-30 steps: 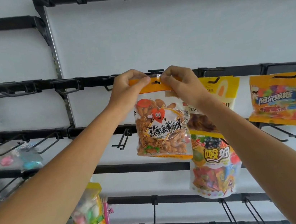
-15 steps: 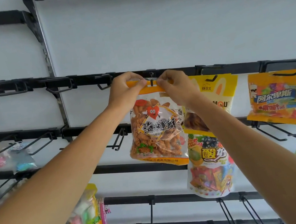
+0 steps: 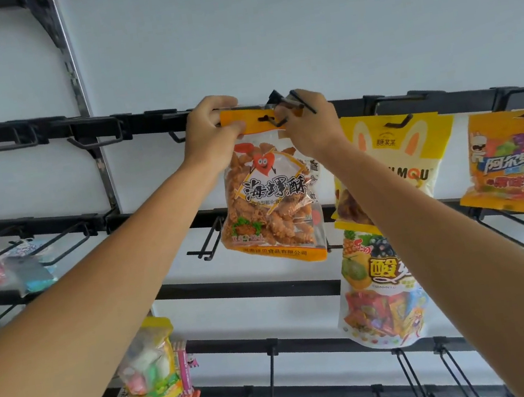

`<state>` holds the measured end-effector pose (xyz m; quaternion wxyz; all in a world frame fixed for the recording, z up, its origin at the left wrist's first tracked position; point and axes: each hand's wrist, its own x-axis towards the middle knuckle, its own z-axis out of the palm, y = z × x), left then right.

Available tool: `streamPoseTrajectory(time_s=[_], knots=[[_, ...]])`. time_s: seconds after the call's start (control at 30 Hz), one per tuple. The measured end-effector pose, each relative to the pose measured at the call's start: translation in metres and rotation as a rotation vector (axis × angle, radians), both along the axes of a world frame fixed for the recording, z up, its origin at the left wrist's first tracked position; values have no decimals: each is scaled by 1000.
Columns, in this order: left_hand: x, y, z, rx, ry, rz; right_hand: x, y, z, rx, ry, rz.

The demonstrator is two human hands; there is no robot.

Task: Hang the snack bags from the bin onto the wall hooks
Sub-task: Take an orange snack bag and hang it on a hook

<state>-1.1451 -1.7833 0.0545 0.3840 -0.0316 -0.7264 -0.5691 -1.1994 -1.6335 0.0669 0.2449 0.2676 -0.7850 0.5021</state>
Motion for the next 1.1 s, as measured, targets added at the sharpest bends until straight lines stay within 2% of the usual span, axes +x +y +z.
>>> streamPoseTrajectory(time_s=[0.27,0.53,0.67,1.1], knots=[[-7,5,-10,26,53,12,8,10,-9,79,54,-56],[-7,4,-18,72,-7,13,26,24,-10,112,-179,138],[-7,3,-16,96,15,14,23,24,-9,133,-225,156],[7,1,-32,-146,-95,15,16,23,-21,135,-92,-72]])
